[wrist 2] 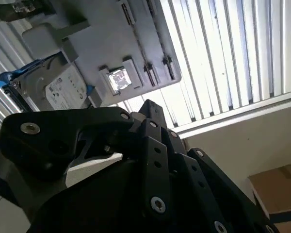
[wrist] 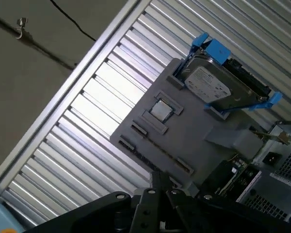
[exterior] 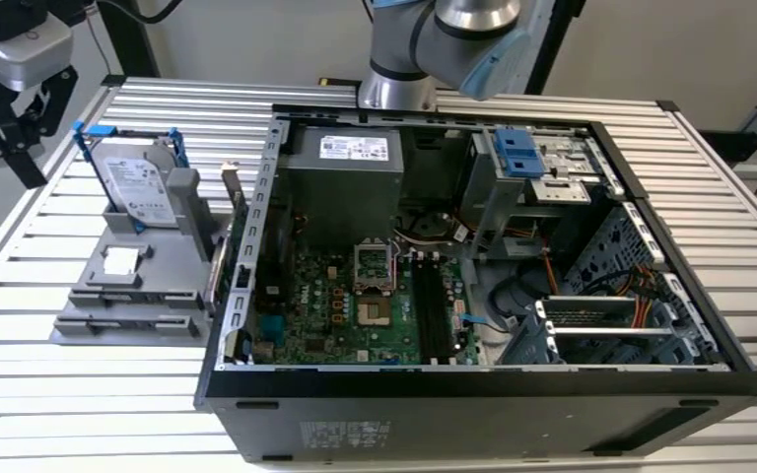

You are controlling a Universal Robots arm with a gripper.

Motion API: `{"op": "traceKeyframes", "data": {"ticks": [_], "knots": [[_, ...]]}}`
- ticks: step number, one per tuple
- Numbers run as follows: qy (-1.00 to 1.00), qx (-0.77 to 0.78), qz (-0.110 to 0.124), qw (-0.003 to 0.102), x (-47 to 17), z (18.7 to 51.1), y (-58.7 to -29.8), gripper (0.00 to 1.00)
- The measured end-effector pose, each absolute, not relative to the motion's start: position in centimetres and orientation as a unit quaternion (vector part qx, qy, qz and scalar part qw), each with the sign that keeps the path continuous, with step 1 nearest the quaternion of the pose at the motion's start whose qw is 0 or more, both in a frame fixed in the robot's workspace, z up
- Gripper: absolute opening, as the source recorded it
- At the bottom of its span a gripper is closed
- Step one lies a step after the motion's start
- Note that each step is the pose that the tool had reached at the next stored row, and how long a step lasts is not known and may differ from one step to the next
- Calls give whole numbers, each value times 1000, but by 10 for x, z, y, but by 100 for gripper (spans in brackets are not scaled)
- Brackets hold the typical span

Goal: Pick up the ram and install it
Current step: 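Pick up the ram and move it above insertion slot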

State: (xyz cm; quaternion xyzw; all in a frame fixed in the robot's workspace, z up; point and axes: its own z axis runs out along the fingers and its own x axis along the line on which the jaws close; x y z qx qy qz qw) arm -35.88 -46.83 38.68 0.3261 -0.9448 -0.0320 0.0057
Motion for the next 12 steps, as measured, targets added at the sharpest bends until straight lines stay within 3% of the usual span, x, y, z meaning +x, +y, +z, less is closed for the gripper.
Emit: {"op": "traceKeyframes", "data": {"ticks": [12], "knots": [[-911, 411, -27, 10, -359, 389, -465, 0]]}}
